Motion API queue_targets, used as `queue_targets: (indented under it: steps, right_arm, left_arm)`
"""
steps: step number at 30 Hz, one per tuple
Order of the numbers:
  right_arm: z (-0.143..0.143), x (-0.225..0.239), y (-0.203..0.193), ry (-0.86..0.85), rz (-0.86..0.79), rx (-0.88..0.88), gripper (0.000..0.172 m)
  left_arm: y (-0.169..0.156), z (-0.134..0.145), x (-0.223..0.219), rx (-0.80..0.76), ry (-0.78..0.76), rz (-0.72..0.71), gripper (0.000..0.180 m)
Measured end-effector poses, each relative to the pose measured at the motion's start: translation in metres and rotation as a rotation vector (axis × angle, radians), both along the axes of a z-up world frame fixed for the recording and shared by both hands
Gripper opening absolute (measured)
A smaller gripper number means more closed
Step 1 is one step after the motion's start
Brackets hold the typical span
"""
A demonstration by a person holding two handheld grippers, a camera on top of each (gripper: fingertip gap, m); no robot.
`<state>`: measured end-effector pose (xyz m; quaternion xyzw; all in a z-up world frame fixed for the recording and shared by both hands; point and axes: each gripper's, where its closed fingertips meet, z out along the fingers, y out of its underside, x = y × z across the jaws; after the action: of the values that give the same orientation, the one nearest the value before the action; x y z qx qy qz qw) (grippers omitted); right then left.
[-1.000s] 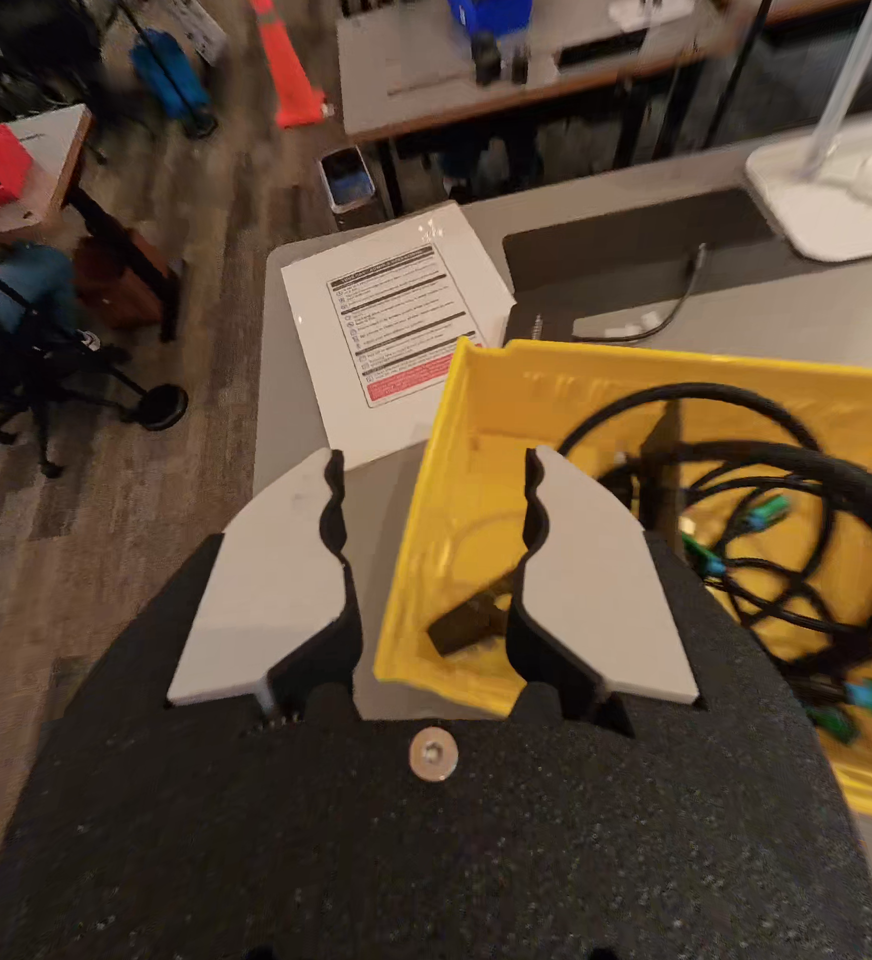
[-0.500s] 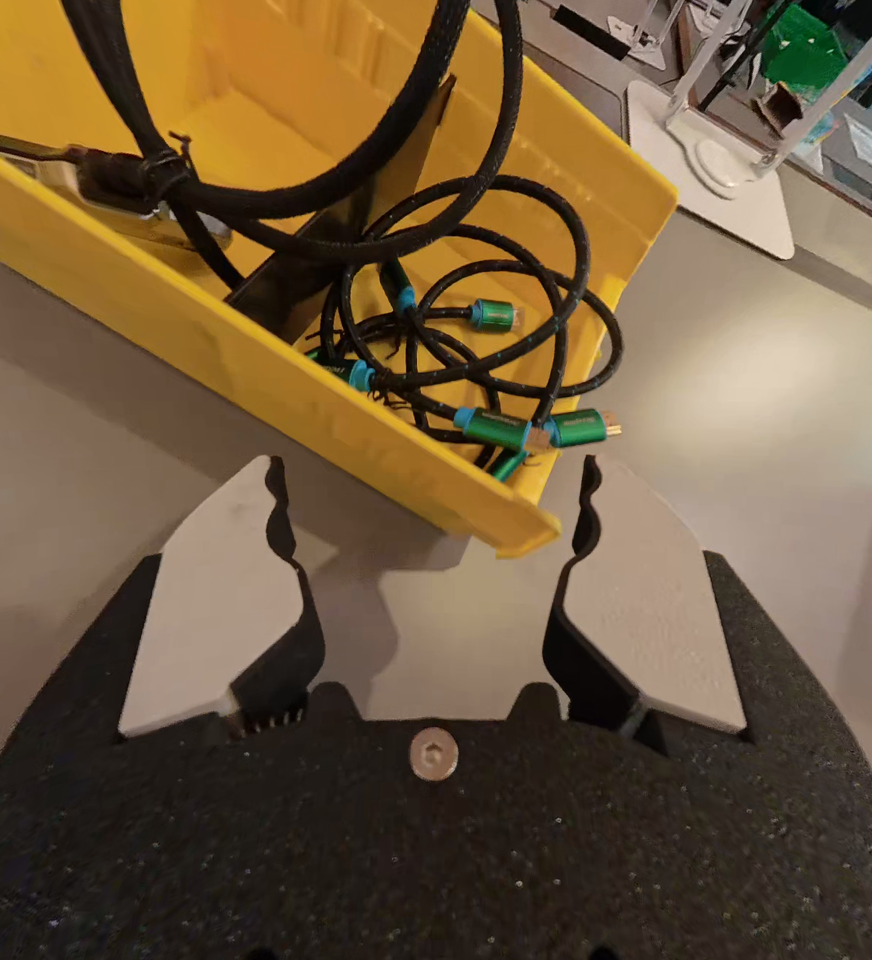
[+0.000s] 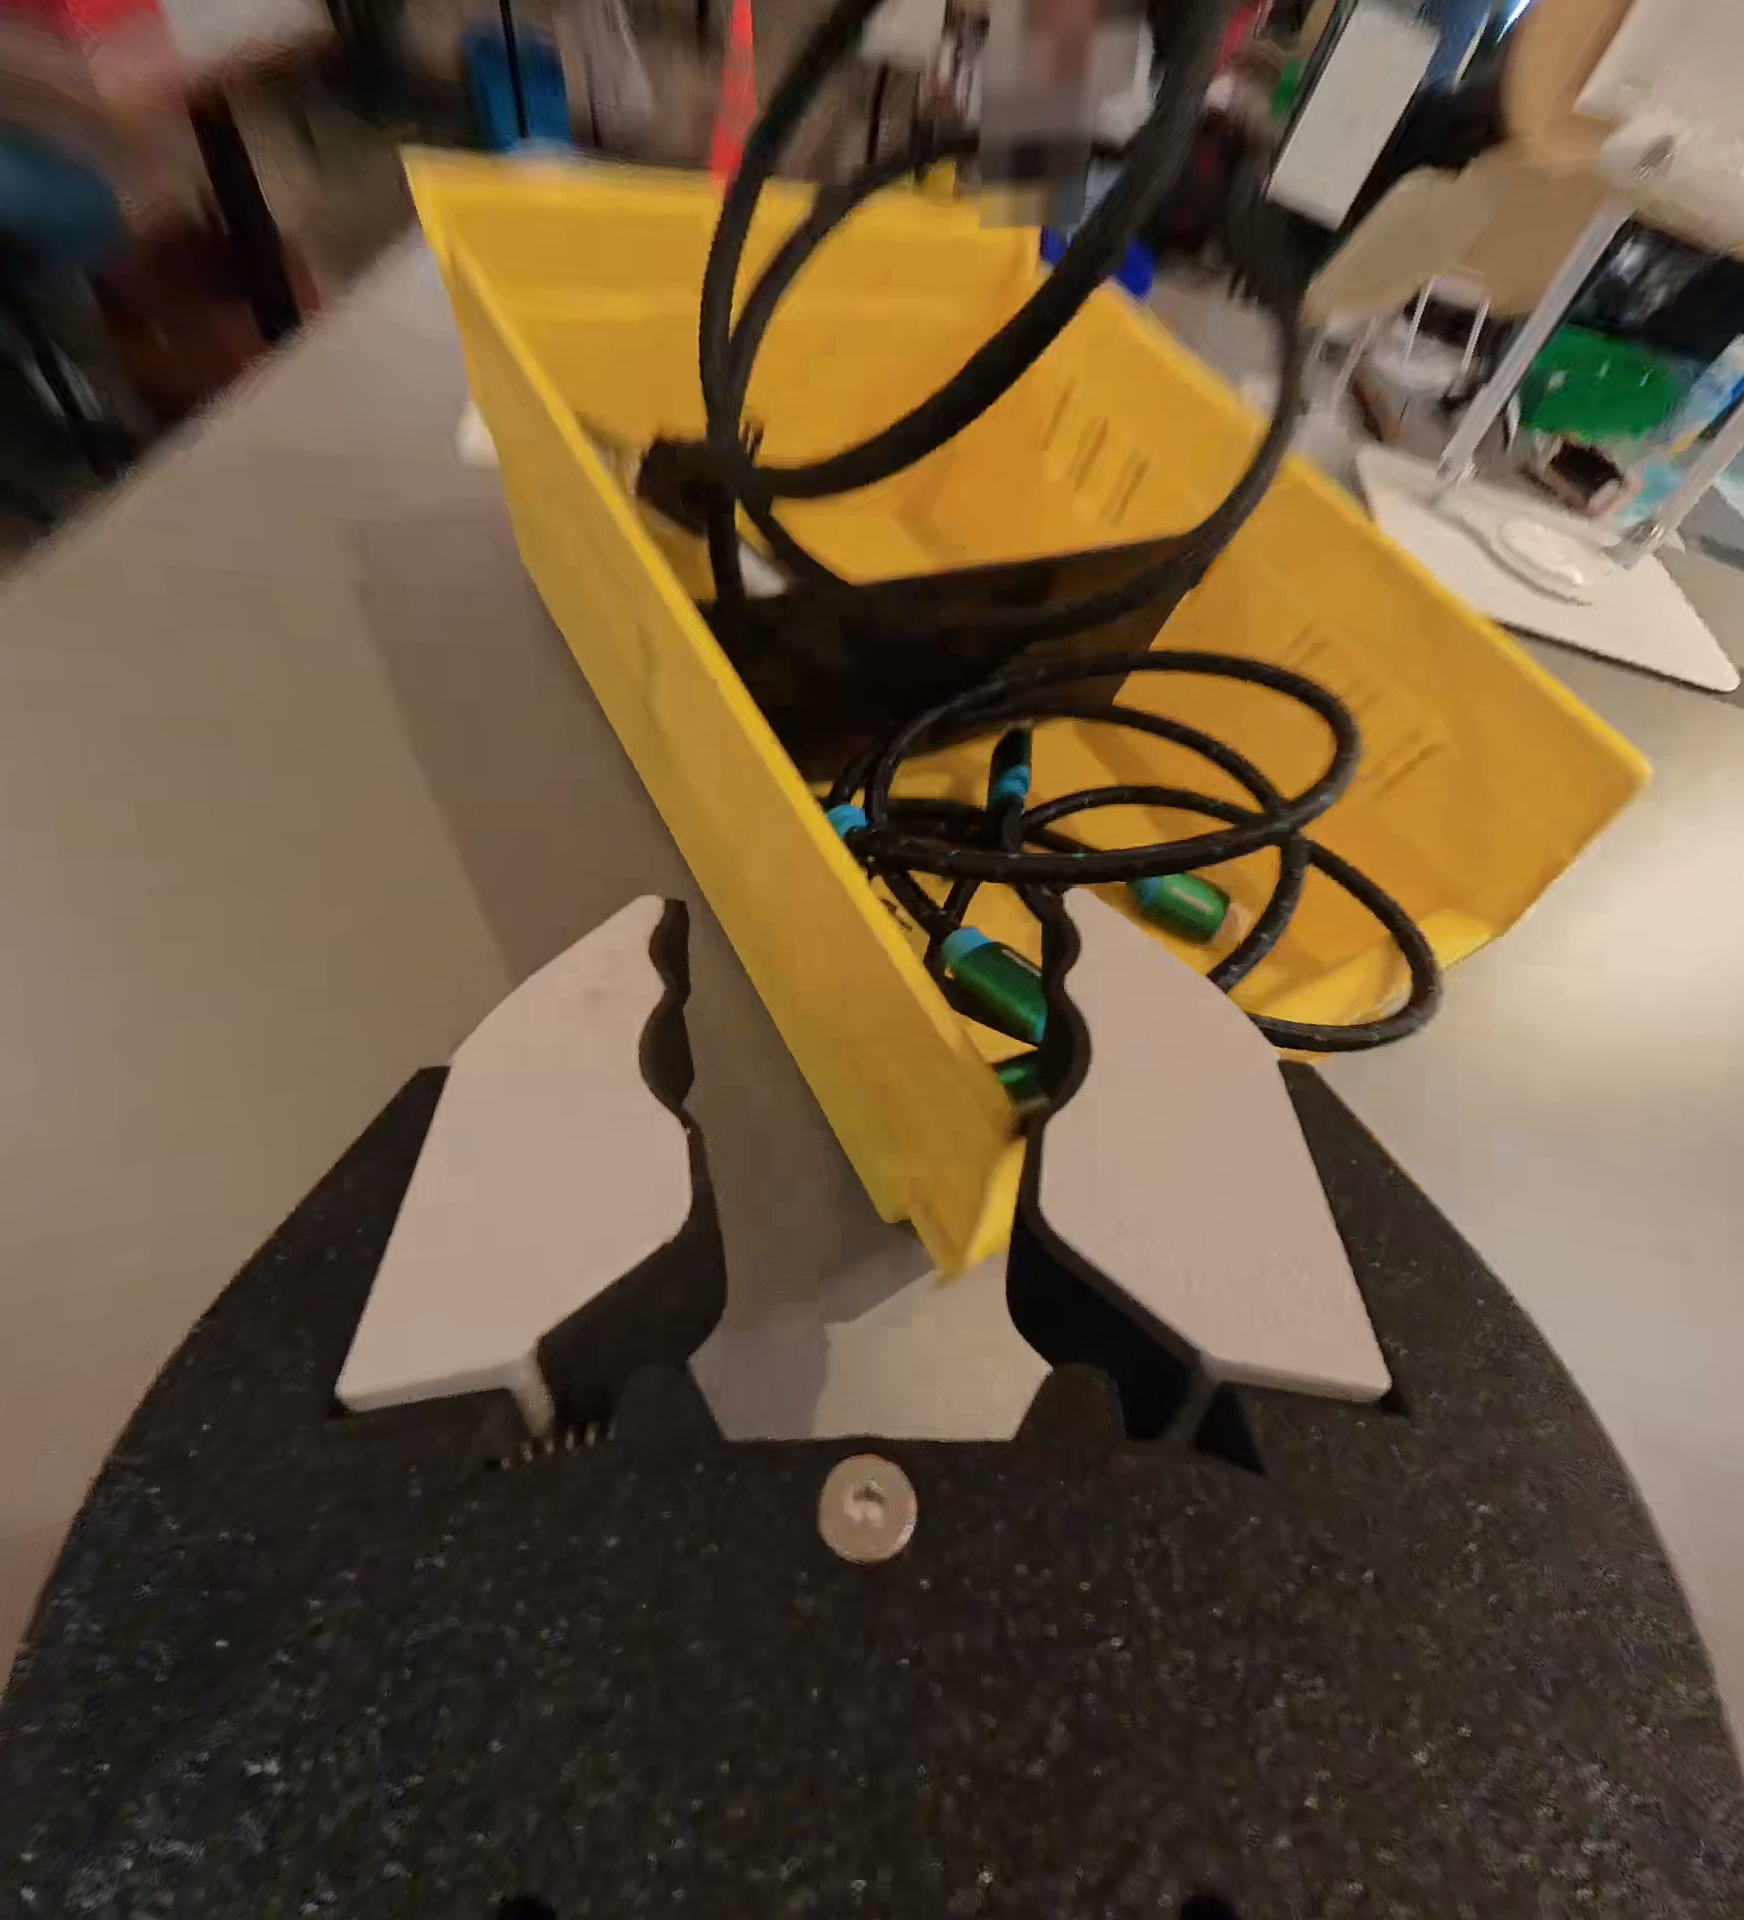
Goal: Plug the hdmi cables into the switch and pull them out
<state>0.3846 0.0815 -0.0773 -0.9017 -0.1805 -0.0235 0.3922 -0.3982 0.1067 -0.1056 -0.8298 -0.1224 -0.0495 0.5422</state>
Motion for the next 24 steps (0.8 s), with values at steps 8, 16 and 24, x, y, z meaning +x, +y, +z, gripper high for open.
queue_targets:
  steps: [8,16,24]
  right_arm:
    - [-0.049,-0.069,-0.050,-0.605,0.611,-0.170,0.041]
    - [-0.052,-0.101,-0.045,-0.573,0.750,-0.152,0.040]
    - [-0.077,-0.073,-0.024,-0.778,0.706,-0.217,0.015]
  left_arm:
    - [-0.030,-0.019,0.101,-0.192,0.741,-0.455,0.056]
    - [-0.006,-0.042,0.081,-0.490,0.955,-0.541,0.060]
    - [-0.001,-0.055,0.041,-0.578,1.031,-0.545,0.054]
